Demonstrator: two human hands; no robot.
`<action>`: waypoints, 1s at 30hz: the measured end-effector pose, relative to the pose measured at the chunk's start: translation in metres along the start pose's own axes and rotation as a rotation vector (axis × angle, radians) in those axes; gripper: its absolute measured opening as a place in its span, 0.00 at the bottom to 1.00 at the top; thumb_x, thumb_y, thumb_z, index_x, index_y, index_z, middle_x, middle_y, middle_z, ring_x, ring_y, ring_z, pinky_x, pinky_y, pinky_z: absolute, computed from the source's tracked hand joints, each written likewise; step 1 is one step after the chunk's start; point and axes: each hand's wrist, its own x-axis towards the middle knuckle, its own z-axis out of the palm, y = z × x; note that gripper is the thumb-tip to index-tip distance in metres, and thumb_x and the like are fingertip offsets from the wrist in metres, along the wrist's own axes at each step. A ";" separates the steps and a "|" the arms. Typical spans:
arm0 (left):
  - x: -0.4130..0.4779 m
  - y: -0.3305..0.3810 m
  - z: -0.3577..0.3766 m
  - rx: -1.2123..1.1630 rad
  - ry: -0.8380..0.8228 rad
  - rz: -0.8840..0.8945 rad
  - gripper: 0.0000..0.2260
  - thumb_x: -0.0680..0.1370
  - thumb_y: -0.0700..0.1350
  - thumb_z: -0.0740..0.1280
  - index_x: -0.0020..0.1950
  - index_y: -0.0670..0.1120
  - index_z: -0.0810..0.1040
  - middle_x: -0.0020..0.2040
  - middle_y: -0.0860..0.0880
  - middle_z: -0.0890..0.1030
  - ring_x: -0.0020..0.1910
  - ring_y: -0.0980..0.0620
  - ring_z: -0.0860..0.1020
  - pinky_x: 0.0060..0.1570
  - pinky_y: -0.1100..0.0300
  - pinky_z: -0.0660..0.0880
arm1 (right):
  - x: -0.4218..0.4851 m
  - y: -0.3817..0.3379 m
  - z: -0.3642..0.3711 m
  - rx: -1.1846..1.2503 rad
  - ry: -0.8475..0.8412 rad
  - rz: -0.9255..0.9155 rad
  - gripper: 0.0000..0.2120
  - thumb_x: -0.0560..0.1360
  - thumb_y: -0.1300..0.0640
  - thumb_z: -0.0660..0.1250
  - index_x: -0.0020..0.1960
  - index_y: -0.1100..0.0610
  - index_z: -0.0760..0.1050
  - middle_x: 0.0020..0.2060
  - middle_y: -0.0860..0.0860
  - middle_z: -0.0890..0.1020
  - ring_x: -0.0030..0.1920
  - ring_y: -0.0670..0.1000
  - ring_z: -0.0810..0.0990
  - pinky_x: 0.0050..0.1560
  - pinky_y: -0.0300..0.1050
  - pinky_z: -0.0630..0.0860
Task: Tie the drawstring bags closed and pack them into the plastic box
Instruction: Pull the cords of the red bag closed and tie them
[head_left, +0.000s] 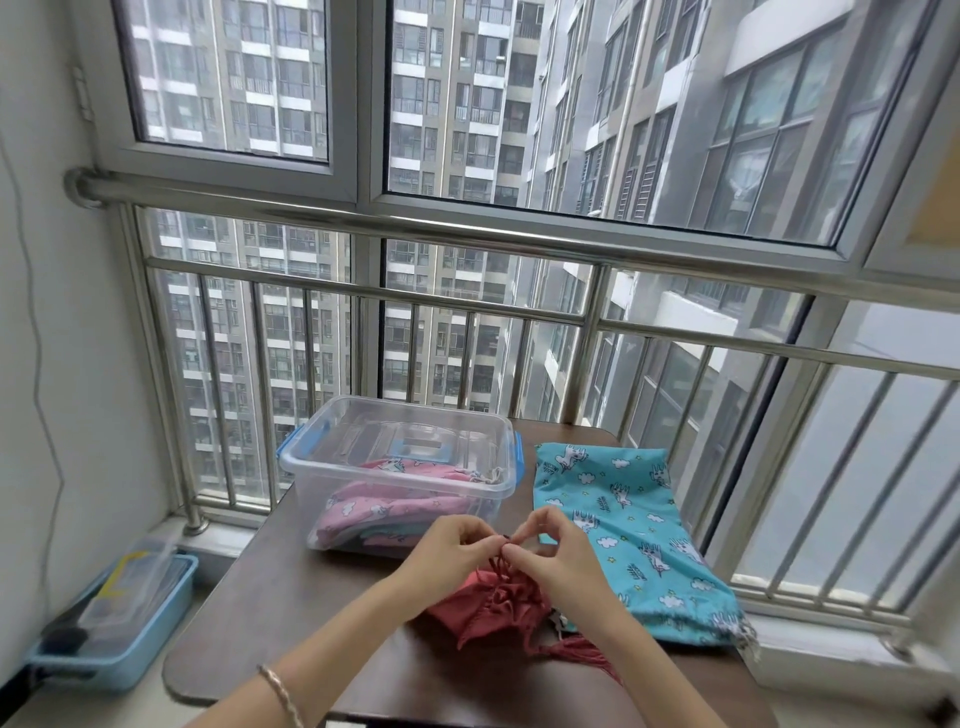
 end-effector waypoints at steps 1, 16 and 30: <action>-0.001 0.002 0.001 -0.015 -0.007 -0.024 0.10 0.78 0.42 0.67 0.37 0.50 0.80 0.26 0.59 0.77 0.28 0.66 0.72 0.35 0.69 0.68 | 0.000 0.000 0.000 -0.025 0.003 -0.019 0.11 0.69 0.59 0.76 0.43 0.60 0.73 0.35 0.55 0.83 0.36 0.59 0.84 0.40 0.52 0.80; -0.005 0.005 -0.018 0.069 -0.094 -0.114 0.06 0.73 0.48 0.73 0.43 0.46 0.86 0.36 0.53 0.84 0.33 0.61 0.77 0.36 0.67 0.72 | -0.003 0.003 -0.020 -0.118 -0.028 0.047 0.07 0.73 0.58 0.72 0.37 0.56 0.80 0.30 0.49 0.82 0.31 0.45 0.79 0.36 0.39 0.73; -0.021 -0.011 -0.022 0.619 0.060 0.080 0.07 0.71 0.54 0.69 0.44 0.54 0.85 0.41 0.58 0.84 0.42 0.62 0.79 0.46 0.64 0.75 | -0.006 0.006 -0.030 -0.176 -0.270 0.199 0.16 0.78 0.51 0.66 0.40 0.62 0.81 0.36 0.52 0.84 0.37 0.45 0.79 0.43 0.36 0.75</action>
